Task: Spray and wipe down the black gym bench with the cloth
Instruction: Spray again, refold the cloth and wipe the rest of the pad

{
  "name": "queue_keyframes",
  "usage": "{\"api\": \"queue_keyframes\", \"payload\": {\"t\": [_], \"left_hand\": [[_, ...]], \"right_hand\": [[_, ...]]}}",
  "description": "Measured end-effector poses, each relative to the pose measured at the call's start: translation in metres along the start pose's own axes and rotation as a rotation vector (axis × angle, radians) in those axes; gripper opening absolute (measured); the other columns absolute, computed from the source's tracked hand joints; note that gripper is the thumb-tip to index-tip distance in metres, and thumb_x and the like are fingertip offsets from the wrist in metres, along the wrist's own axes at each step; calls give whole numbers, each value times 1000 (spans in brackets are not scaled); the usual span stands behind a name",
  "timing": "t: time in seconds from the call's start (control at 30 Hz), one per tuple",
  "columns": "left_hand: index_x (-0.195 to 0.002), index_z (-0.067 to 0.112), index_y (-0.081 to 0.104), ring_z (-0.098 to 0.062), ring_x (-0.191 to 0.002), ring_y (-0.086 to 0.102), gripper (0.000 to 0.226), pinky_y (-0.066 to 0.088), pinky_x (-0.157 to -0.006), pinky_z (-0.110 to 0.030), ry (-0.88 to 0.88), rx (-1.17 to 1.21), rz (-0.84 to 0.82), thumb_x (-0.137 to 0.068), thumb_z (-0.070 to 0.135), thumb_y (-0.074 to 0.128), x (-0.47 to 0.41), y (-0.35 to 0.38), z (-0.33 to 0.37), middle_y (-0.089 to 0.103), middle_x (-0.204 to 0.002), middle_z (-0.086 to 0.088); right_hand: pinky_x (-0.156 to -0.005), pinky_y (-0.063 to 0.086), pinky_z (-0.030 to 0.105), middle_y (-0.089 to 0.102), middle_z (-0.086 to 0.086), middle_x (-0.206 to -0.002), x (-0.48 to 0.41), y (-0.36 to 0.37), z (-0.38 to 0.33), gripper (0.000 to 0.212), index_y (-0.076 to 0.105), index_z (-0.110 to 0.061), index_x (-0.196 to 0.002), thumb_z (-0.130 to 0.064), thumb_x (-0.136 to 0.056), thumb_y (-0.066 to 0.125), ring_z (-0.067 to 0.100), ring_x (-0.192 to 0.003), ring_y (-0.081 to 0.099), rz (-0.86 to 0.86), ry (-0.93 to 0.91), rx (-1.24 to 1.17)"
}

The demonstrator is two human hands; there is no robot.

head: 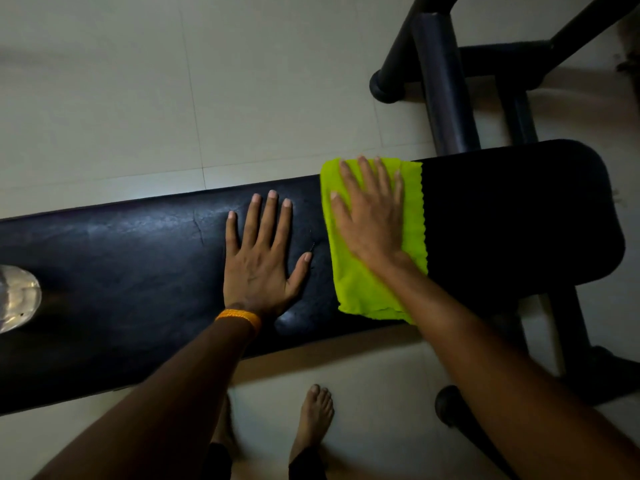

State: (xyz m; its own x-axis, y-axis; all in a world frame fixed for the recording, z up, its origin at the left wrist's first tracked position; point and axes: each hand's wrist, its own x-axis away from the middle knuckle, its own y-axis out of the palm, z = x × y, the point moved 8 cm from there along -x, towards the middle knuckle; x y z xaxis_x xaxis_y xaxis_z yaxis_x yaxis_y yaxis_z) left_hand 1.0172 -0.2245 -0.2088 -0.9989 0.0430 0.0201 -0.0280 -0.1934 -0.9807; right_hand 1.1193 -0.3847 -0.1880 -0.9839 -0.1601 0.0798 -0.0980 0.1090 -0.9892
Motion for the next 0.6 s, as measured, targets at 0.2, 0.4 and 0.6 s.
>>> {"api": "queue_keyframes", "payload": {"t": [0.2, 0.4, 0.6], "left_hand": [[-167, 16, 13, -28, -162, 1, 82, 3, -129, -58, -3, -1, 0, -102, 62, 30, 0, 0, 0, 7, -175, -9], [-167, 15, 10, -28, -162, -1, 82, 4, -129, -59, -4, 0, -3, -102, 62, 30, 0, -1, 1, 4, -175, -9], [-166, 15, 13, -28, -162, 2, 82, 5, -129, -59, -1, 9, 13, -102, 61, 32, 1, -1, 1, 7, -175, -9]], "right_hand": [[-126, 14, 52, 17, 0, -170, 26, 4, 15, 60, 23, -33, -161, -49, -103, 32, 25, -158, 12, -90, -382, 66], [-127, 11, 54, 13, 6, -171, 82, -5, 53, 65, 20, -26, -162, -52, -103, 29, 29, -158, 9, -3, 79, 57], [-126, 12, 53, 16, 5, -170, 133, 10, 29, 68, 24, -27, -161, -59, -102, 31, 30, -158, 10, -30, 44, 30]]}}
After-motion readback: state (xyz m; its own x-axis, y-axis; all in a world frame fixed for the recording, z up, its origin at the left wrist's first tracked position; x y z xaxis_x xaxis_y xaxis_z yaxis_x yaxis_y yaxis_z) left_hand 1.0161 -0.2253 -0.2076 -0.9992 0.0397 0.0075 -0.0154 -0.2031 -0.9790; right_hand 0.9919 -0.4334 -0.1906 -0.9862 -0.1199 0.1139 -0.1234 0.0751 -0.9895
